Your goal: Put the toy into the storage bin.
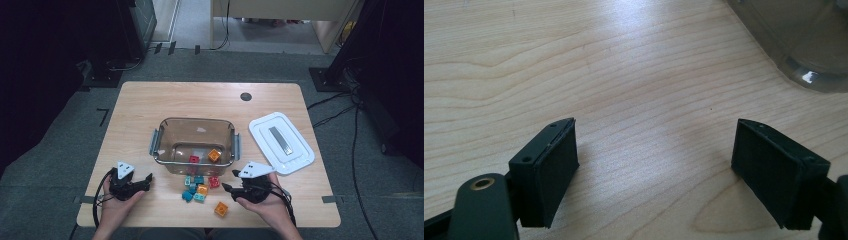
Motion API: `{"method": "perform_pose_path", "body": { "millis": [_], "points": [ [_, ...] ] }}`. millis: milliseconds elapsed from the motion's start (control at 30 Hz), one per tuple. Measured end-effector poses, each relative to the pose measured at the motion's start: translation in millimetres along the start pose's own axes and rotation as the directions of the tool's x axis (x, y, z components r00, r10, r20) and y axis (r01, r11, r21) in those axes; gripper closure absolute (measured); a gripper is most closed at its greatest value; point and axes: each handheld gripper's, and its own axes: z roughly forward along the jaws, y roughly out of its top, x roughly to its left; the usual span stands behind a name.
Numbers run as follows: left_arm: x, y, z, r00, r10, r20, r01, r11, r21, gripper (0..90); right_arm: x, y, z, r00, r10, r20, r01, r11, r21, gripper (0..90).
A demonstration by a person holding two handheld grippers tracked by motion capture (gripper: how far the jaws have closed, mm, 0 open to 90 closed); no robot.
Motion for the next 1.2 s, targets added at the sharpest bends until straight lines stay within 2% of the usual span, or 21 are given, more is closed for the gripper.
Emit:
{"method": "perform_pose_path", "body": {
  "millis": [100, 133, 167, 200, 367, 400, 633, 767, 800, 967, 1000, 1033, 1200],
  "points": [
    [0.0, 0.0, 0.0, 1.0000, 0.000, 0.000, 0.000, 1.0000, 0.000, 18.6, 2.2, -5.7, 15.2, 0.9997, 0.021, -0.011, -0.021, 0.999, 0.024, 45.8],
    [0.0, 0.0, 0.0, 1.0000, 0.000, 0.000, 0.000, 1.0000, 0.000, 18.6, 4.6, -8.7, 24.9, 0.9997, 0.026, -0.003, -0.026, 0.999, 0.036, 46.9],
    [0.0, 0.0, 0.0, 1.0000, 0.000, 0.000, 0.000, 1.0000, 0.000, 18.6, 4.6, -8.7, 24.9, 0.9997, 0.026, -0.003, -0.026, 0.999, 0.036, 46.9],
    [0.0, 0.0, 0.0, 1.0000, 0.000, 0.000, 0.000, 1.0000, 0.000, 18.6, 6.9, -11.4, 33.0, 0.9991, 0.041, 0.005, -0.042, 0.998, 0.045, 47.4],
    [0.0, 0.0, 0.0, 1.0000, 0.000, 0.000, 0.000, 1.0000, 0.000, 18.6, 11.6, -16.3, 46.0, 0.9970, 0.075, 0.017, -0.076, 0.996, 0.053, 48.4],
    [0.0, 0.0, 0.0, 1.0000, 0.000, 0.000, 0.000, 1.0000, 0.000, 18.6, 15.3, -17.8, 52.3, 0.9955, 0.088, 0.034, -0.090, 0.994, 0.056, 48.5],
    [0.0, 0.0, 0.0, 1.0000, 0.000, 0.000, 0.000, 1.0000, 0.000, 18.6, 21.8, -16.8, 65.4, 0.9889, 0.128, 0.075, -0.133, 0.990, 0.058, 48.3],
    [0.1, 0.0, 0.0, 1.0000, 0.000, 0.000, 0.000, 1.0000, 0.000, 18.6, 28.3, -16.7, 73.3, 0.9884, 0.121, 0.091, -0.128, 0.989, 0.070, 47.1],
    [0.0, 0.0, 0.0, 1.0000, -0.001, 0.000, 0.001, 1.0000, 0.000, 18.6, 31.8, -16.7, 76.4, 0.9874, 0.104, 0.119, -0.114, 0.990, 0.077, 47.0],
    [0.1, 0.0, 0.0, 1.0000, 0.000, 0.000, 0.000, 1.0000, 0.000, 18.6, 34.7, -17.7, 80.1, 0.9829, 0.100, 0.154, -0.112, 0.991, 0.070, 48.1],
    [0.1, 0.0, 0.0, 1.0000, -0.001, 0.000, 0.001, 1.0000, 0.000, 18.6, 35.0, -17.9, 80.5, 0.9822, 0.102, 0.158, -0.114, 0.991, 0.067, 49.3],
    [0.0, 0.0, 0.0, 1.0000, -0.001, 0.000, 0.001, 1.0000, 0.000, 18.6, 35.9, -18.3, 80.9, 0.9805, 0.099, 0.170, -0.111, 0.992, 0.059, 54.6],
    [0.0, 0.0, 0.0, 1.0000, -0.001, 0.000, 0.001, 1.0000, 0.000, 18.6, 35.4, -19.4, 79.7, 0.9829, 0.098, 0.156, -0.107, 0.993, 0.055, 59.6]
  ]
}}
